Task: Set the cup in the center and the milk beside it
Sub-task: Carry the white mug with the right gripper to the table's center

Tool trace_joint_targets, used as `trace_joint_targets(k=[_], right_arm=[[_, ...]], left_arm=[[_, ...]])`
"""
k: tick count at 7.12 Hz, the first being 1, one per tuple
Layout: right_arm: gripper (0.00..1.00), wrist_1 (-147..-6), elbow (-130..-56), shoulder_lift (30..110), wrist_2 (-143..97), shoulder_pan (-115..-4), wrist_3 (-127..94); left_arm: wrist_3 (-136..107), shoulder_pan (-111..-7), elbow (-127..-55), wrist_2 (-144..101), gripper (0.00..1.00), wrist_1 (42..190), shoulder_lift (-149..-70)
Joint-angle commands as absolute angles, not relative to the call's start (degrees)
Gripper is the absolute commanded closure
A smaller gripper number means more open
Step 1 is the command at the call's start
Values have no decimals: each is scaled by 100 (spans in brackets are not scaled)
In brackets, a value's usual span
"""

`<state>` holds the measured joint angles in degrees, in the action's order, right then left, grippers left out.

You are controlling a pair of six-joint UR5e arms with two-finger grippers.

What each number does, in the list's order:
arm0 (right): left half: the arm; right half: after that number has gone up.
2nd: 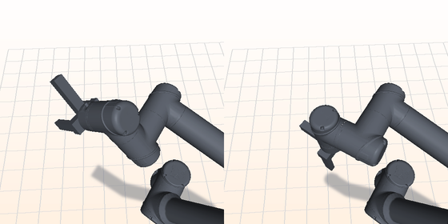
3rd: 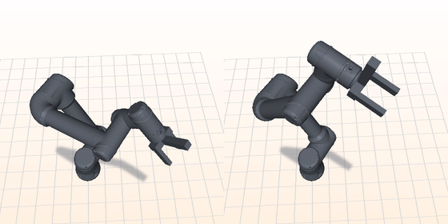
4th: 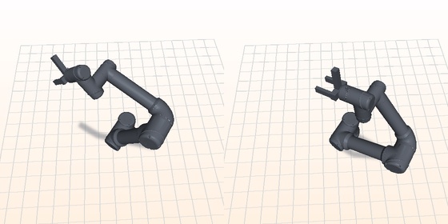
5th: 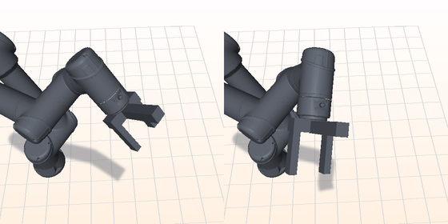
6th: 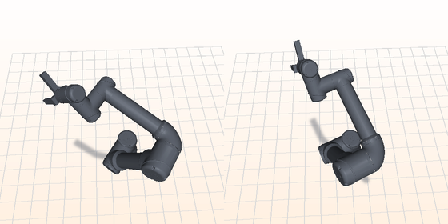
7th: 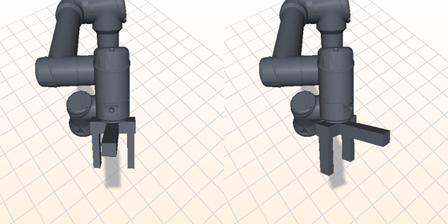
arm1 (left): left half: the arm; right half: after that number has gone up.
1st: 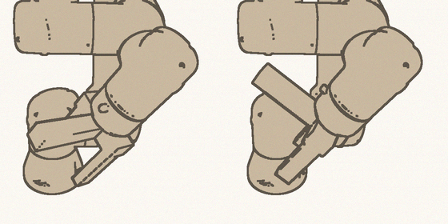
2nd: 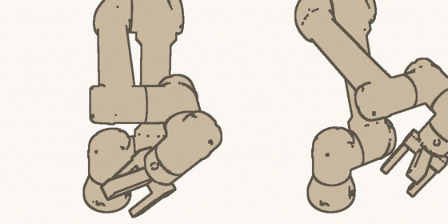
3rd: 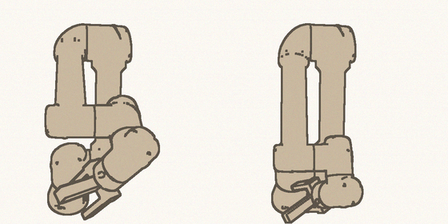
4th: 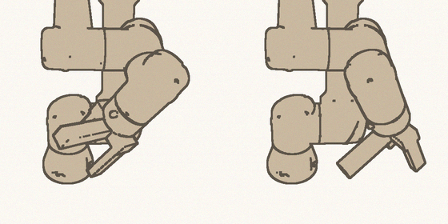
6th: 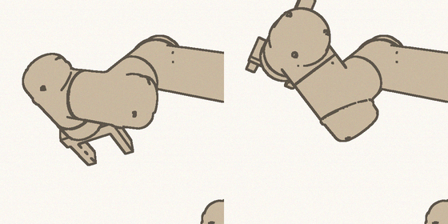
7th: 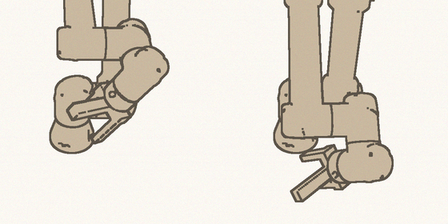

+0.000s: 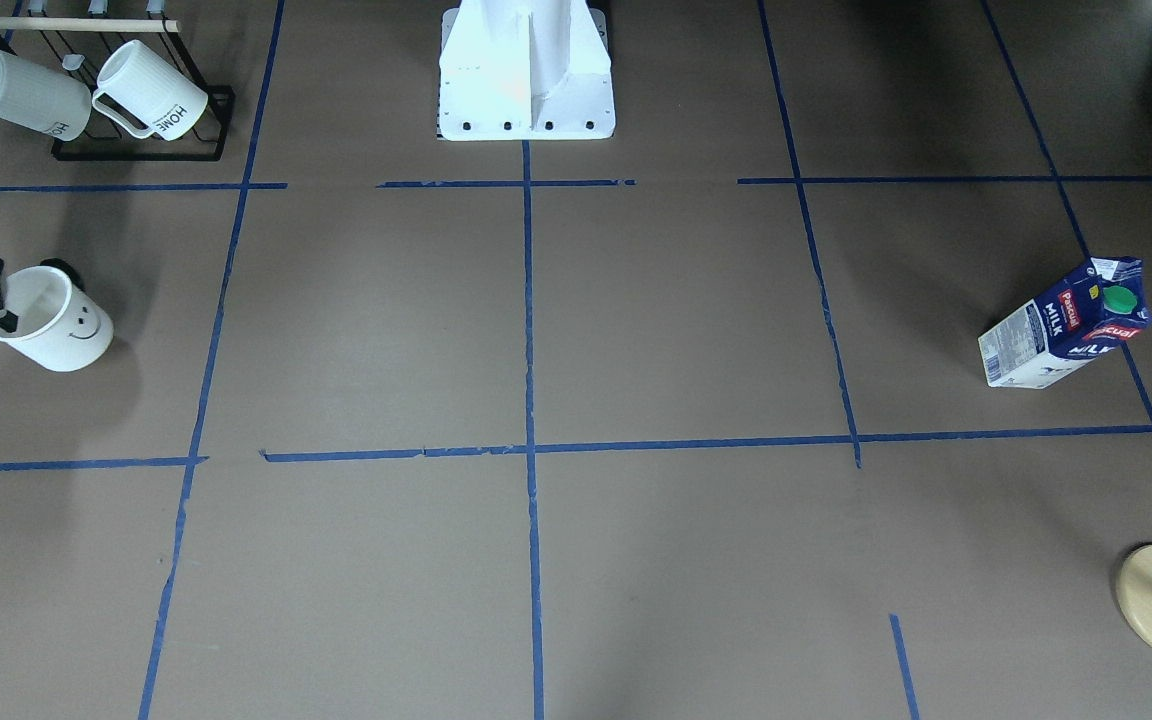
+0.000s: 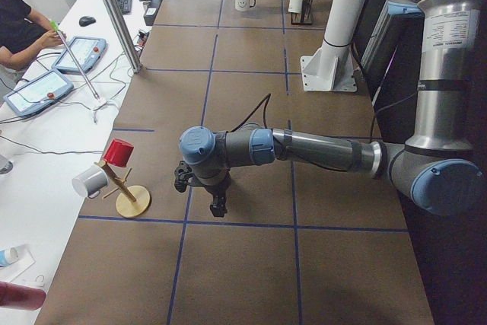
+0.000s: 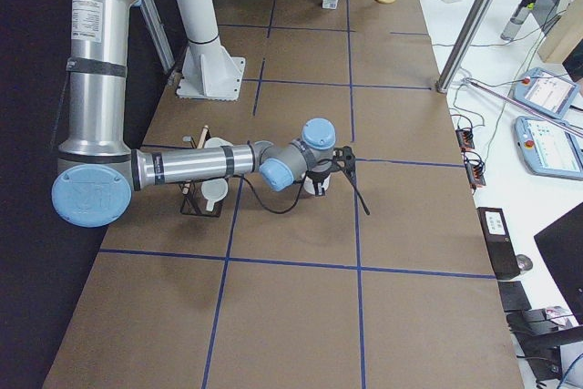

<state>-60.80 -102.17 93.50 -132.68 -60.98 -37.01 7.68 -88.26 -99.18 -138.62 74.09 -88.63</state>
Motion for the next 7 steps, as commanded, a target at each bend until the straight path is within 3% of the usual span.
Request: trace_joint_targets(k=[1, 3, 5, 7], right_arm=[[100, -6284, -10810, 8296, -13010, -4894, -5586], [100, -7847, -10627, 6487, -12073, -3863, -6528], [100, -8350, -9307, 4999, -11533, -3586, -7185], [100, -8367, -9035, 4930, -11496, -3586, -6946]], left_arm=[[730, -8824, -9932, -13878, 0, 7505, -8868], [668, -8824, -9923, -13878, 0, 7576, -8868], [668, -8824, -9923, -13878, 0, 7576, -8868], [668, -8824, -9914, -13887, 0, 7576, -8868]])
